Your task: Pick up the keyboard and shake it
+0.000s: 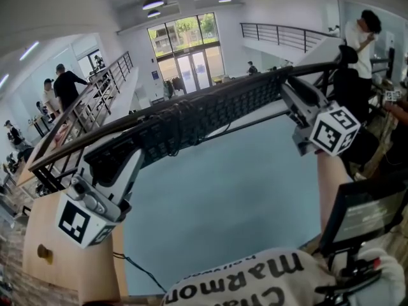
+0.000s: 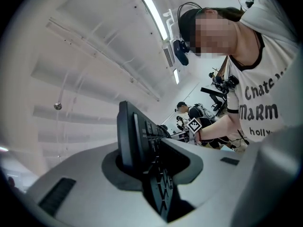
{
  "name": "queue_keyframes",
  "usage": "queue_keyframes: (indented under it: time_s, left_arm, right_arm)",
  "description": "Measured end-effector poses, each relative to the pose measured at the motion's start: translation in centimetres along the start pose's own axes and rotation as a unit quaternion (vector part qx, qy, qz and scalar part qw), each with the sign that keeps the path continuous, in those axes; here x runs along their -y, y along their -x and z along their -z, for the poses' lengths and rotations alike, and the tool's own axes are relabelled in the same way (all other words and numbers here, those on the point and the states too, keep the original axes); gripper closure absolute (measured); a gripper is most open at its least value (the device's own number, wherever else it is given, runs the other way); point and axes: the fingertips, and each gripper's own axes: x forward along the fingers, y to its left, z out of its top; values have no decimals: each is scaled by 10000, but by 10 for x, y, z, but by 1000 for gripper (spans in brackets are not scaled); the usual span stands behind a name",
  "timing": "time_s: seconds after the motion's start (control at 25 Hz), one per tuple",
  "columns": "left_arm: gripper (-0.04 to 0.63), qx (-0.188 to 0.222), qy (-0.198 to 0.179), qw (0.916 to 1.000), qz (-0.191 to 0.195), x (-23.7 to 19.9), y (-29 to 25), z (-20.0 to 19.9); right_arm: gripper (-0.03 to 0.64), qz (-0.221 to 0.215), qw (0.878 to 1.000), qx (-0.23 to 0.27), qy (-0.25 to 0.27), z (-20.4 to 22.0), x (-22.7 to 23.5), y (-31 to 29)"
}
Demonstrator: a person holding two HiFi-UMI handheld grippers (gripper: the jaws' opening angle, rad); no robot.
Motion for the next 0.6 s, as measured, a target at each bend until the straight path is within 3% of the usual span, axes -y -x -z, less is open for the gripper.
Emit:
queue_keyframes:
  time_s: [0.12,0.24,0.32,0.4,0.6]
  left_arm:
    - [486,79,173,9998,-62,6,-3,3]
    - [486,185,371,9991,-130,7,1,7]
    - [486,225,411,9988,-166,1,6,13]
    - [486,253,445,9985,-175,-8,10,21]
    - [486,275,525,9982,-109,-5,15,17]
  right_arm:
    - [433,-40,10000,10,-82,1,10,8]
    - [312,-562,9956,-276,-699,20,9,15]
    - [296,-881,9898,-723,-855,47,2,10]
    - [298,-871,9886,-1073,-599,72,0,0]
    - [301,-937,9878,-1121,-542,77,-6,-8]
